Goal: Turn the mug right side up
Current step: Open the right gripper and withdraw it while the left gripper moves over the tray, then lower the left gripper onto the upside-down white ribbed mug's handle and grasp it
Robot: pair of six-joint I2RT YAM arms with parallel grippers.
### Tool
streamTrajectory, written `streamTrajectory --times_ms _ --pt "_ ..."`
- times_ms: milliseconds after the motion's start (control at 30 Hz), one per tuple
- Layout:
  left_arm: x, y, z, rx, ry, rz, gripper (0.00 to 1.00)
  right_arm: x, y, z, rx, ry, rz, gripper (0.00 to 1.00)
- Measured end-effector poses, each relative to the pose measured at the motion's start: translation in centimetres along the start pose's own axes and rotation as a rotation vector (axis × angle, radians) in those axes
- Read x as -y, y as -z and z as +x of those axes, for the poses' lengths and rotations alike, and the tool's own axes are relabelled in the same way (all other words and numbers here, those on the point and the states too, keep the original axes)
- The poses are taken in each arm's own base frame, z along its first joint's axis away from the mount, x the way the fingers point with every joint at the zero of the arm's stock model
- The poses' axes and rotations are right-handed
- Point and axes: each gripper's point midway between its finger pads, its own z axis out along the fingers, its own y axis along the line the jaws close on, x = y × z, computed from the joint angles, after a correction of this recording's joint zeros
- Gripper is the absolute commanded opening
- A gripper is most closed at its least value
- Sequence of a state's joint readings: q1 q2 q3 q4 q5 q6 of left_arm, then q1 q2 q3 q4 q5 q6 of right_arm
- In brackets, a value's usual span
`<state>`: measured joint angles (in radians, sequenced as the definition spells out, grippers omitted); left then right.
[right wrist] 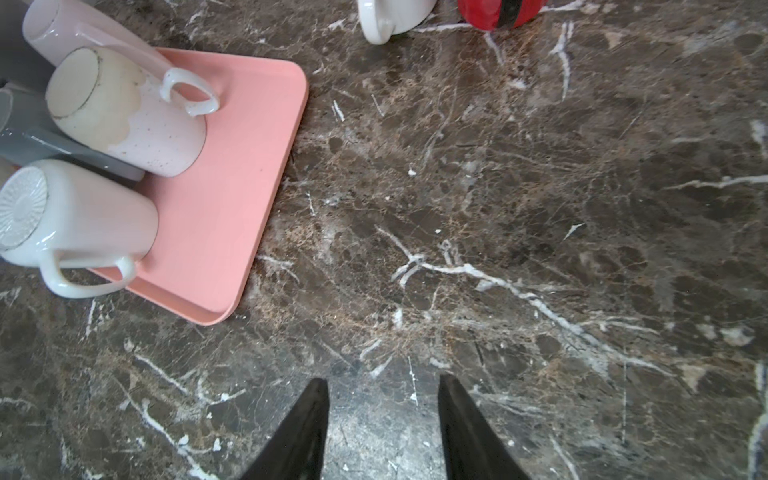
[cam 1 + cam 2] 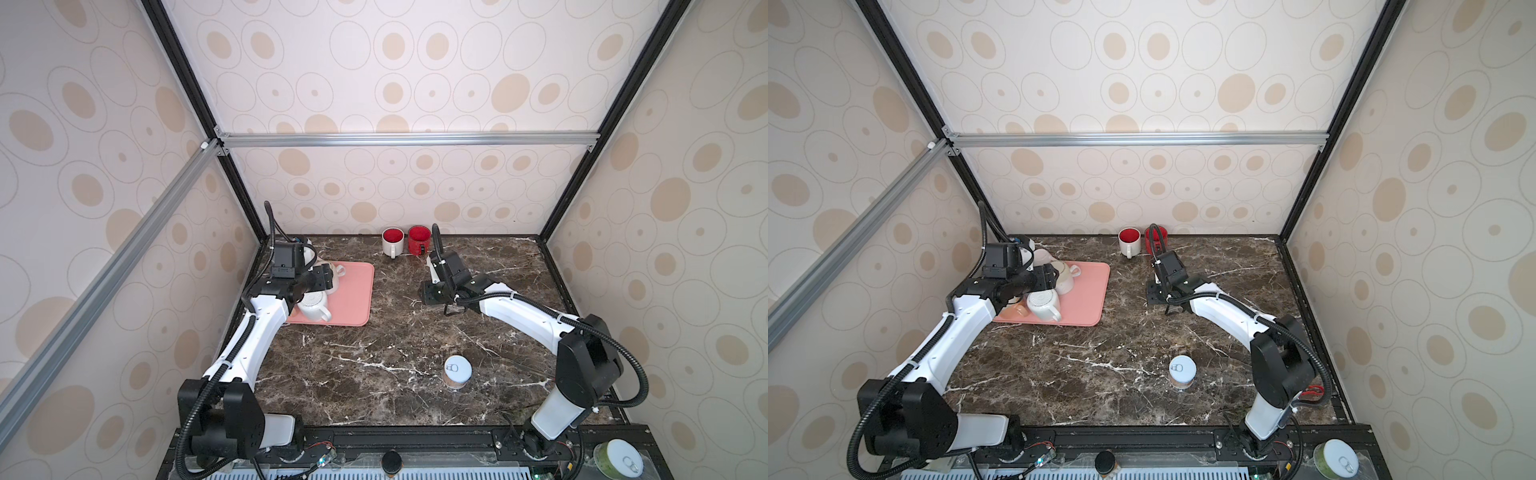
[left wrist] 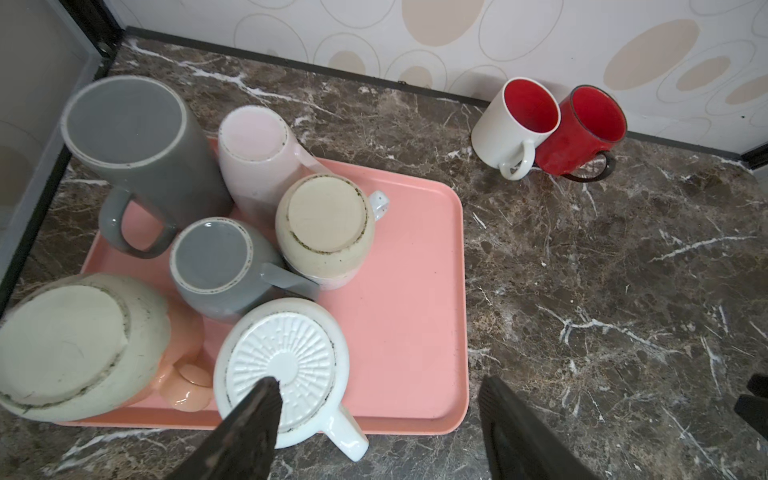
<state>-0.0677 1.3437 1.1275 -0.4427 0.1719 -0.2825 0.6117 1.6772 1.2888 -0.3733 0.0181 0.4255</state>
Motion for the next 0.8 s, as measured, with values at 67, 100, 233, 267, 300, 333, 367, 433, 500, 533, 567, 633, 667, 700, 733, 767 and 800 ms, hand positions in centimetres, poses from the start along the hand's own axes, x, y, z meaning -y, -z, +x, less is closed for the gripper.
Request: streamTrajectory --times_ms 67,100,233,267,300,333,367,433,500,533,567,633,667,700,733,767,800 --pt "-0.2 -0.3 0.8 -0.018 0.006 -0.003 0.73 -0.6 0.2 0.2 -0.001 0.009 -0.009 0.47" --pt "-0.3 -0.5 1.3 -0.028 0.008 -0.007 0.73 -0.8 0.2 0.2 -0.001 0.014 -0.014 0.47" --pt "-0.9 -0.9 2.5 -0.061 0.014 -0.027 0.72 -1.4 0.3 0.4 -0.001 0.023 -0.023 0.47" --pt "-1.0 -1.0 2.6 -0.066 0.014 -0.031 0.72 -1.6 0.3 0.4 0.0 0.026 -0.026 0.47" --pt "-1.0 -1.2 2.8 -0.073 0.014 -0.034 0.72 -1.8 0.3 0.4 0.002 0.029 -0.032 0.47" --pt "-1.1 -1.4 3.1 -0.085 0.015 -0.037 0.72 -2.1 0.2 0.5 0.004 0.031 -0.039 0.47" --pt "-1.2 -1.5 3.3 -0.094 0.015 -0.039 0.72 -2.4 0.1 0.6 0.001 0.033 -0.045 0.47" --pt "-1.3 -1.9 3.7 -0.111 0.015 -0.042 0.72 -3.2 -0.6 0.9 -0.014 0.043 -0.056 0.46" --pt "-1.4 -2.3 3.9 -0.117 0.016 -0.043 0.71 -4.1 -1.6 1.4 -0.032 0.055 -0.063 0.46" --pt "-1.4 -2.5 4.2 -0.12 0.017 -0.043 0.69 -4.5 -2.0 1.7 -0.042 0.064 -0.066 0.46" --pt "-1.5 -2.8 4.5 -0.126 0.02 -0.043 0.67 -5.0 -2.5 2.0 -0.052 0.073 -0.069 0.46" --pt "-1.6 -3.4 5.0 -0.141 0.027 -0.043 0.66 -6.1 -3.0 2.7 -0.066 0.093 -0.076 0.46" --pt "-1.8 -3.8 5.3 -0.15 0.031 -0.048 0.66 -6.6 -3.1 3.0 -0.071 0.101 -0.081 0.46" --pt "-2.0 -4.1 5.5 -0.158 0.037 -0.06 0.69 -7.0 -3.2 3.2 -0.072 0.107 -0.085 0.46" --pt "-2.4 -4.3 5.7 -0.163 0.048 -0.083 0.72 -7.6 -3.1 3.4 -0.073 0.114 -0.089 0.46" --pt "-2.9 -4.4 5.9 -0.164 0.062 -0.111 0.74 -8.1 -3.0 3.5 -0.072 0.119 -0.094 0.46" --pt "-3.4 -4.3 6.1 -0.164 0.074 -0.138 0.75 -8.5 -2.9 3.6 -0.069 0.124 -0.098 0.46"
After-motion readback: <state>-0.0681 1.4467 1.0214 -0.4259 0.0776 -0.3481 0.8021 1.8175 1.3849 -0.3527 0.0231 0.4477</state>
